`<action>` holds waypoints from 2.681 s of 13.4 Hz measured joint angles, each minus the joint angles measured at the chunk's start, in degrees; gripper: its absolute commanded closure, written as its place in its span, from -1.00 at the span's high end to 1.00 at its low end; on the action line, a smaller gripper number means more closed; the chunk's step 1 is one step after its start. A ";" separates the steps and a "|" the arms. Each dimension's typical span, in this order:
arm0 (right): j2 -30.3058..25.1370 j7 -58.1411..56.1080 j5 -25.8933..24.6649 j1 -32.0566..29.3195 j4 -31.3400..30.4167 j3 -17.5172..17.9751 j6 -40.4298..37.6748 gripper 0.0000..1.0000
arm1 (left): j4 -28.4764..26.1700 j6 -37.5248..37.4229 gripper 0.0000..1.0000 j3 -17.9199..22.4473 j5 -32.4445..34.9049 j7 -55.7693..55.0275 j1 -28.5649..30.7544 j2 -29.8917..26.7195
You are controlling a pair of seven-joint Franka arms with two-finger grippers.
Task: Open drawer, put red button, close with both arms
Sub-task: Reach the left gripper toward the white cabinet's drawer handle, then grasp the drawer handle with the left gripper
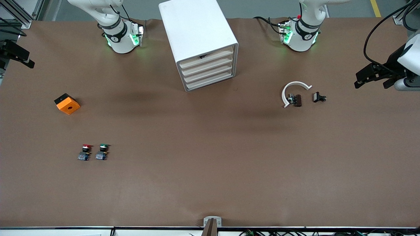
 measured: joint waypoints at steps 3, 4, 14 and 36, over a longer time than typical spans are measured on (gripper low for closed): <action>0.00 0.00 0.00 0.00 0.00 0.00 -0.01 1.00 | 0.00 0.00 1.00 0.00 0.00 0.00 0.00 0.00; 0.00 0.00 0.00 0.00 0.00 0.00 -0.03 1.00 | 0.00 -0.01 1.00 0.00 0.00 0.00 0.02 0.00; 0.00 0.00 0.00 0.00 -0.03 0.11 -0.04 1.00 | -0.42 -2.09 1.00 -0.03 0.00 -1.09 -0.25 7.76; 0.30 0.01 -0.07 -0.04 0.08 0.05 -0.04 1.00 | 12.59 -2.84 1.00 -3.30 -35.06 -91.71 -19.06 45.36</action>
